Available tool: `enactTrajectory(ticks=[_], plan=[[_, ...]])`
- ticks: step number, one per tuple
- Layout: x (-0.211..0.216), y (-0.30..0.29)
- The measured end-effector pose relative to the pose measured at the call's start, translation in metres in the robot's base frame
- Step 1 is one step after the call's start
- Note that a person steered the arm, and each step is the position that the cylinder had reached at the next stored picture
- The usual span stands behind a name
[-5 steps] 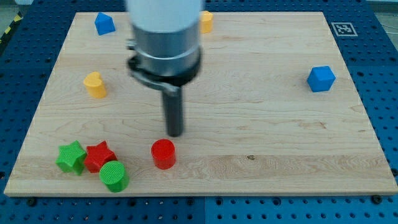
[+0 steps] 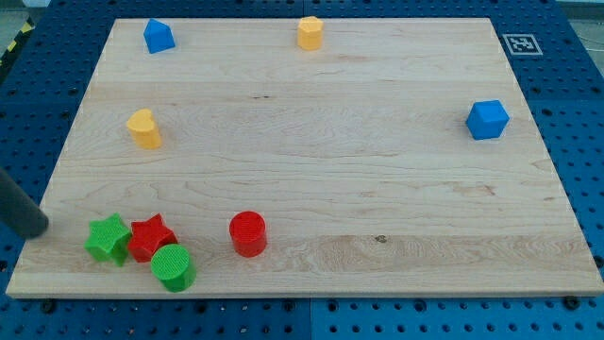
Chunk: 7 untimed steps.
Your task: Place the green circle underneath the red circle
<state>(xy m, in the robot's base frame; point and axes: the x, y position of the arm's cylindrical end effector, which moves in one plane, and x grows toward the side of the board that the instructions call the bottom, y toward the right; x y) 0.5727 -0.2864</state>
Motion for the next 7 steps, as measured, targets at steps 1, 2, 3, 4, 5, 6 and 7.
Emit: enactTrajectory(ticks=[1,2,3,4,5,6,7], plan=[[0.018,0.001],[0.024,0.001],[0.045,0.008],[0.045,0.021],[0.046,0.052],[0.046,0.068],[0.046,0.070]])
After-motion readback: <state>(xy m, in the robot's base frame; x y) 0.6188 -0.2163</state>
